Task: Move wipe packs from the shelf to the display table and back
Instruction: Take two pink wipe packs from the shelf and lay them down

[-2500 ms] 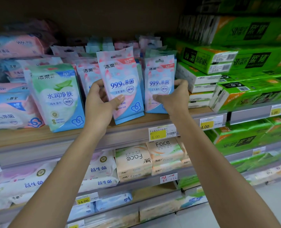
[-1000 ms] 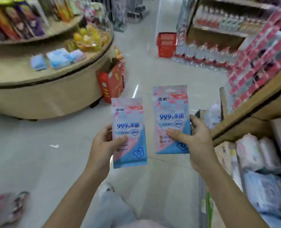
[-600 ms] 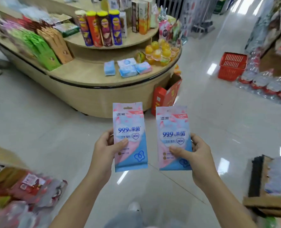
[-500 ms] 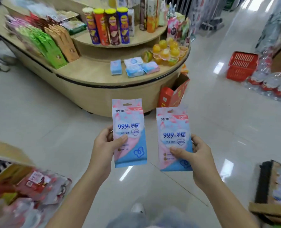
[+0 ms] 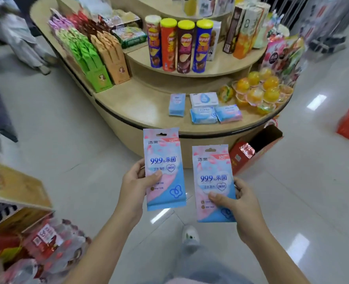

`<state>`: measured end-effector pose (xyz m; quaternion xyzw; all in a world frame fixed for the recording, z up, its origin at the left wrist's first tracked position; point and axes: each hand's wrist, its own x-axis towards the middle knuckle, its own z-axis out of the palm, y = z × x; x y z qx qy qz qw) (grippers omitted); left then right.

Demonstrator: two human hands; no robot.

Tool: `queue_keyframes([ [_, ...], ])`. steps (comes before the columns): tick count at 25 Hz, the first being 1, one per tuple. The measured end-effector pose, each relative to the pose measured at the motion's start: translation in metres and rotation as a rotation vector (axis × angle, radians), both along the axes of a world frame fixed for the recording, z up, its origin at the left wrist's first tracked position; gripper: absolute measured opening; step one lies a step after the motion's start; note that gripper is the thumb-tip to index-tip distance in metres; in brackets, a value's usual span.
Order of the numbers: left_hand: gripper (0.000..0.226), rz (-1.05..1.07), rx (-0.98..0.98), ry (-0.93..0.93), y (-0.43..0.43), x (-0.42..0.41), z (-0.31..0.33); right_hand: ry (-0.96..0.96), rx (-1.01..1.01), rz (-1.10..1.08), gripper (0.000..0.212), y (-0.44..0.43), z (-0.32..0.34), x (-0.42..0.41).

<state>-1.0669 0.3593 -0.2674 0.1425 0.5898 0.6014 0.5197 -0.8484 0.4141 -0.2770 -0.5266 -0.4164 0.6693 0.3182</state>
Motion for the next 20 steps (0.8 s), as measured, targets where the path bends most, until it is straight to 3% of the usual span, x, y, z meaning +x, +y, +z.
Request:
queue_keyframes([
  [7, 0.027, 0.143, -0.099, -0.045, 0.08, -0.064, -0.019, -0.023, 0.064, 0.148, 0.04, 0.152, 0.012, -0.108],
  [12, 0.03, 0.179, -0.146, -0.053, 0.125, -0.162, -0.041, -0.038, 0.038, 0.163, 0.044, 0.213, -0.006, -0.207],
  [20, 0.034, -0.08, -0.213, 0.054, 0.233, -0.32, -0.057, -0.034, -0.101, -0.073, 0.043, 0.263, -0.038, -0.321],
])
